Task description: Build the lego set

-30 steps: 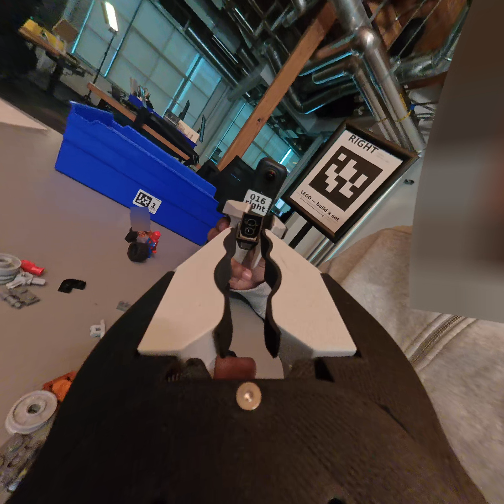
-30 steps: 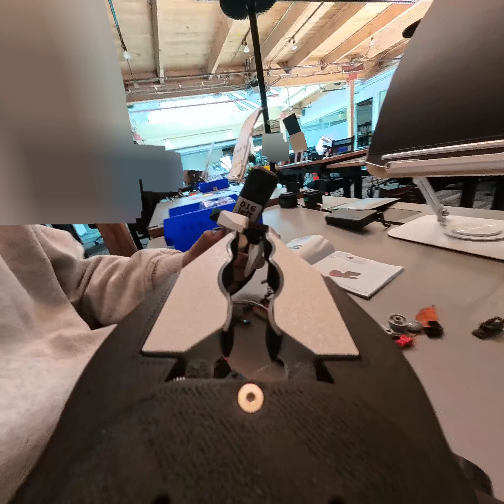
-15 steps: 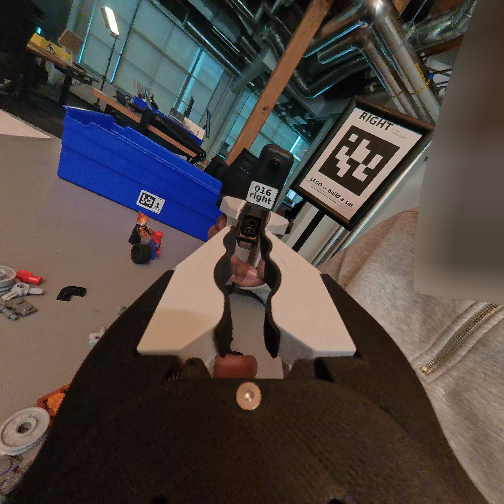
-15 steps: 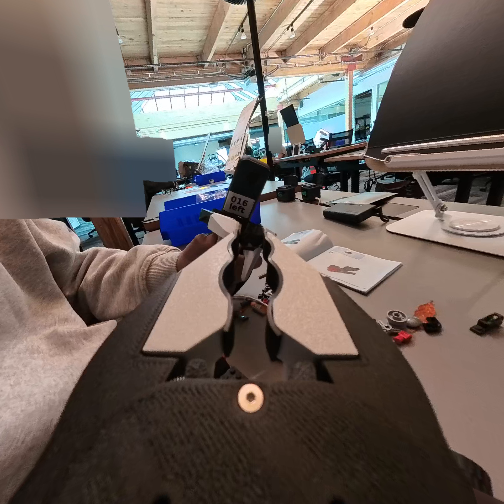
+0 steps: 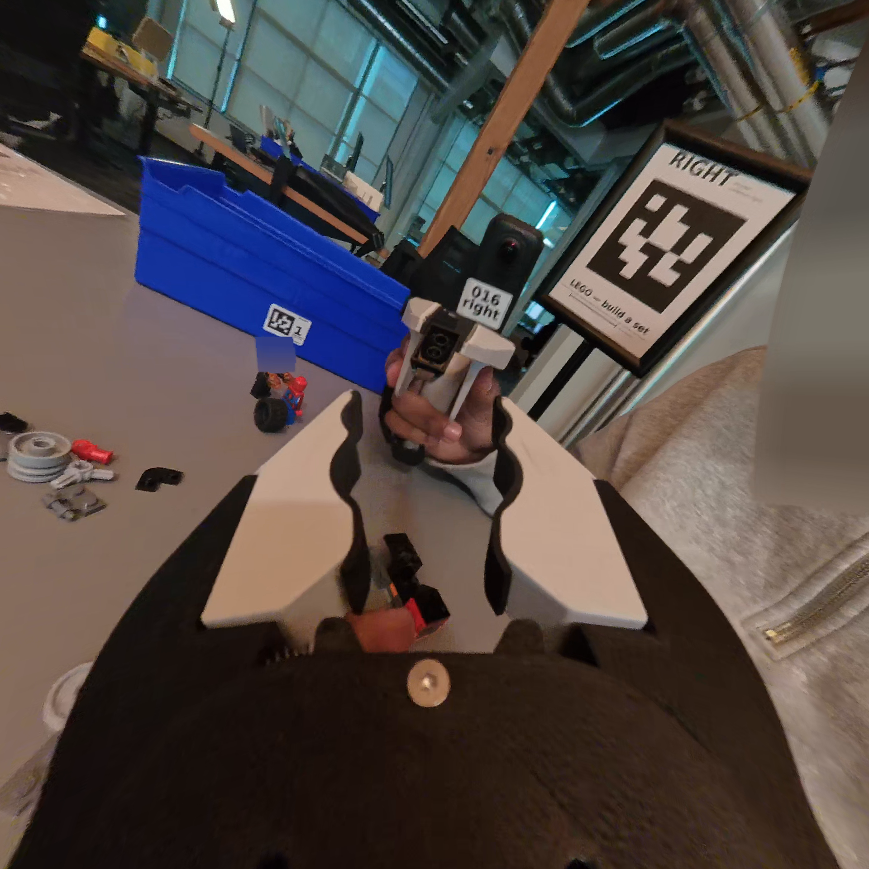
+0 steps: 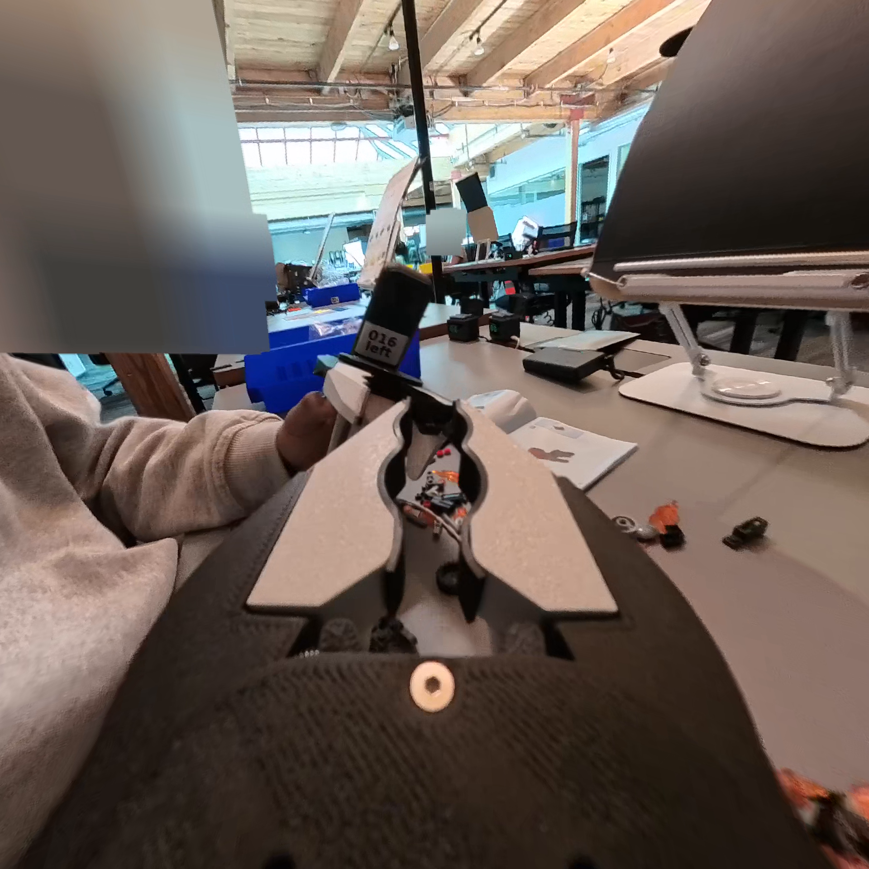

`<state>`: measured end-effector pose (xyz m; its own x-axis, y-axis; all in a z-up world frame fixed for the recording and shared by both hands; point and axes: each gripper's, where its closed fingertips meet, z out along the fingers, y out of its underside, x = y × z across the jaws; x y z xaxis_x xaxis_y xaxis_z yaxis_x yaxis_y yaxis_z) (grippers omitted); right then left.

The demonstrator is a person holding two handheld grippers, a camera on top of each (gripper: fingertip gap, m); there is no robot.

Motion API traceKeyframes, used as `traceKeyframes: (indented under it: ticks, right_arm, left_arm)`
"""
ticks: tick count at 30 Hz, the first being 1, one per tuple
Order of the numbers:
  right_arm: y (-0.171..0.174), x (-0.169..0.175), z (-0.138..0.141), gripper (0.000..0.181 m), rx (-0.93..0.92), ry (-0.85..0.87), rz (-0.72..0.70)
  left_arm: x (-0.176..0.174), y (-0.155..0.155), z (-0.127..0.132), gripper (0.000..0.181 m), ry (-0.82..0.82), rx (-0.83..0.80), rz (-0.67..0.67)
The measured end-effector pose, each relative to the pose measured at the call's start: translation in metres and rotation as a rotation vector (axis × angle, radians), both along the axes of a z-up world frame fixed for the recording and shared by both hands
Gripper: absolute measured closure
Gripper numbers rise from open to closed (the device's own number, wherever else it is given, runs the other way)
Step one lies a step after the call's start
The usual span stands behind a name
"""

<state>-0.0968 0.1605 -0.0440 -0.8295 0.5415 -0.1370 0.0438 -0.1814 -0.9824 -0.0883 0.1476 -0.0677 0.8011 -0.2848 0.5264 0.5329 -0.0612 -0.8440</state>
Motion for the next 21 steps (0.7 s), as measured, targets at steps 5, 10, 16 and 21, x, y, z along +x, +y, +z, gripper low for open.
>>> traceKeyframes:
  ticks: [5,10,16,21]
  right_arm:
    - [0.012,0.018,-0.026,0.167,0.393,-0.085,0.037]
    - [0.017,0.060,-0.092,0.166,0.863,-0.297,0.220]
    - [0.015,0.081,-0.122,0.166,1.047,-0.425,0.372]
    - [-0.005,0.081,-0.131,0.166,0.999,-0.460,0.416]
  left_arm:
    - [-0.003,-0.006,-0.007,0.121,0.124,-0.083,0.093]
    - [0.009,-0.008,-0.029,0.118,0.286,-0.222,0.151]
    - [0.023,-0.009,-0.044,0.118,0.451,-0.319,0.200]
    - [0.013,-0.029,-0.046,0.119,0.456,-0.353,0.298]
